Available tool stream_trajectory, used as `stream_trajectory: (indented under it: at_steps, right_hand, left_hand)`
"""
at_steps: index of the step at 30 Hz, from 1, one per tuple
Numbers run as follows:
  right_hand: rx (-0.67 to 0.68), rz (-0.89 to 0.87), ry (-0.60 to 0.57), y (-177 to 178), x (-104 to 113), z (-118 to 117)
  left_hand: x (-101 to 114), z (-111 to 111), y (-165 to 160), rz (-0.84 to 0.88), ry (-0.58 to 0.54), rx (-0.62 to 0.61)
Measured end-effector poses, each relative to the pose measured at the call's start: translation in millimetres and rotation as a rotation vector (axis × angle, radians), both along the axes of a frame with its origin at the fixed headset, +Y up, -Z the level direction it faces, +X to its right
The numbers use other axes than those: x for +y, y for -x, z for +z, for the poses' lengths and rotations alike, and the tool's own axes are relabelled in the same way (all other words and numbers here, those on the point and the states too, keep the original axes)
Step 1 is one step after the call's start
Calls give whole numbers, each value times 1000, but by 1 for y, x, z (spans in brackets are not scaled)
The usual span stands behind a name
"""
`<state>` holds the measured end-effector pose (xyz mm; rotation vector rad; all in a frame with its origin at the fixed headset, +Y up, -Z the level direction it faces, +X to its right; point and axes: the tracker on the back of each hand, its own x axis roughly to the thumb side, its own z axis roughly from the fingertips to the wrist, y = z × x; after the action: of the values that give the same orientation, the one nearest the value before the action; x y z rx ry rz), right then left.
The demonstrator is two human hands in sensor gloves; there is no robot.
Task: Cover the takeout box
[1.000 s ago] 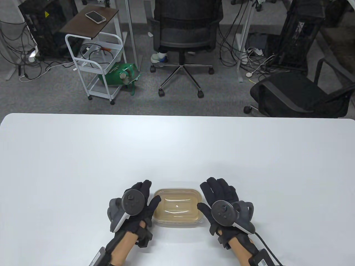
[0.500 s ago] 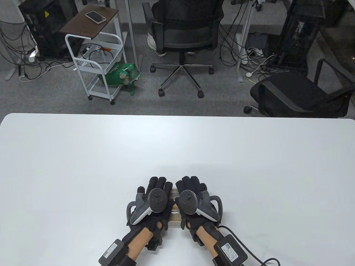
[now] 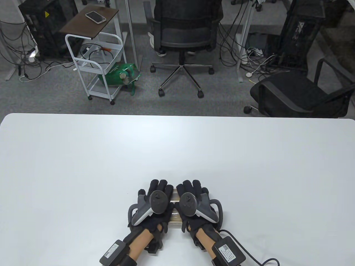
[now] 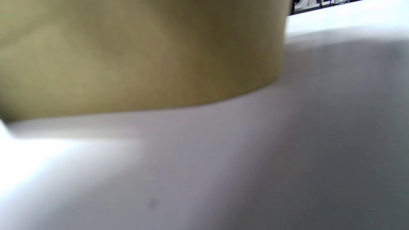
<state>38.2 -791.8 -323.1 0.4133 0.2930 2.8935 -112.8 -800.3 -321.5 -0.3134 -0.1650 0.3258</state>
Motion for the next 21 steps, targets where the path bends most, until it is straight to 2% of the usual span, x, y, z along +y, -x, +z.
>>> stream_trajectory:
  at_steps: [14,21]
  right_hand:
    - [10,-37,84,-5,-3,-5]
    - [12,-27,87,-4,-3,-5]
  left_hand:
    - [1,-3,1,0,39,7]
    - [0,-3,1,-2,39,6]
